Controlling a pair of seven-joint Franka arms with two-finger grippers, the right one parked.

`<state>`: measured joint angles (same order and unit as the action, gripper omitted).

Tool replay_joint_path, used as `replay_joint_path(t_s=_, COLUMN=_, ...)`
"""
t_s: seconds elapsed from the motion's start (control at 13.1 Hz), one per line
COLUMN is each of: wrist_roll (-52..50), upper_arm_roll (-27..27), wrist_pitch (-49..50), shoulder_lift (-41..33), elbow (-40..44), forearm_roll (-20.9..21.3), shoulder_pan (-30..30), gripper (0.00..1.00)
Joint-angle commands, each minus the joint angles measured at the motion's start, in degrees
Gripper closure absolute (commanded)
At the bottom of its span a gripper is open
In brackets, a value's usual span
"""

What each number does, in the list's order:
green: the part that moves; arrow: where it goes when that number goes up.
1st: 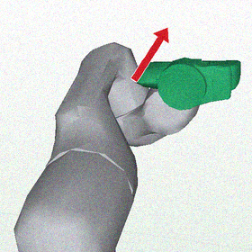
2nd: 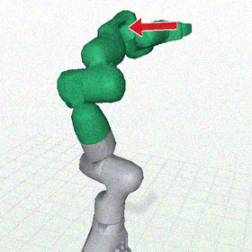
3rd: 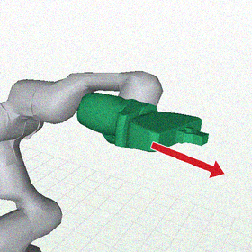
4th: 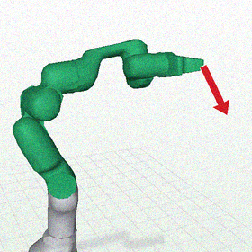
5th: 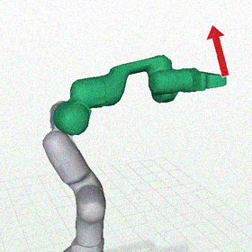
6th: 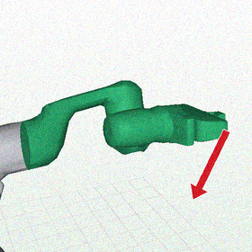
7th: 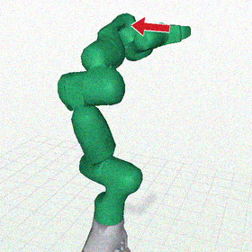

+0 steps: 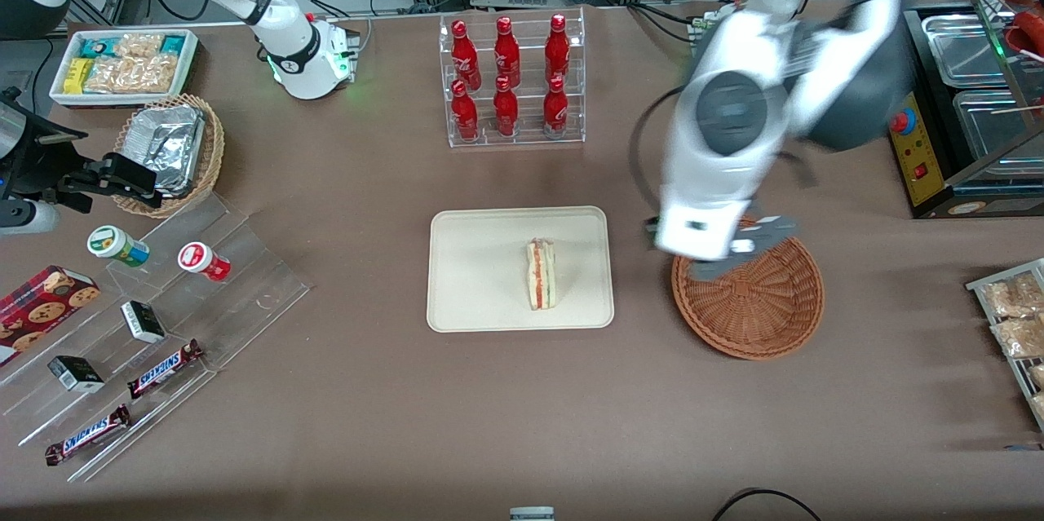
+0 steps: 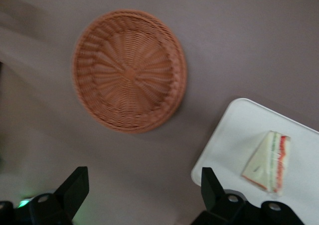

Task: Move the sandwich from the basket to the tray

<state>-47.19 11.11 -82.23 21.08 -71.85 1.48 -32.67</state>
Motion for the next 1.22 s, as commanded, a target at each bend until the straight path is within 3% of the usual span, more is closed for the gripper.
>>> replay_joint_path(t_s=0.0, wrist_roll=9.45, upper_arm_roll=-0.65, wrist_pitch=4.78, shoulder_lift=-6.56, elbow=-2.42, forearm_roll=0.19, shoulder_pan=6.11, gripper=0.01)
replay_joint_path(t_s=0.53, wrist_roll=35.82, upper_arm_roll=-0.56, wrist_pitch=6.56, shoulder_lift=-27.57, elbow=-18.49, forearm_roll=-0.25, shoulder_pan=20.08, gripper=0.01)
replay_joint_path(t_s=0.76, wrist_roll=38.14, upper_arm_roll=-3.35, wrist_pitch=6.21, shoulder_lift=-26.63, elbow=-16.84, forearm_roll=-0.43, shoulder_pan=26.15, gripper=0.01)
replay_joint_path(t_s=0.99, wrist_roll=38.23, upper_arm_roll=-7.67, wrist_pitch=5.94, shoulder_lift=-23.73, elbow=-14.64, forearm_roll=-0.34, shoulder_pan=27.92, gripper=0.01)
replay_joint_path(t_s=1.14, wrist_roll=40.76, upper_arm_roll=-13.8, wrist_pitch=4.98, shoulder_lift=-22.59, elbow=-14.46, forearm_roll=-0.25, shoulder_pan=33.52, gripper=0.01)
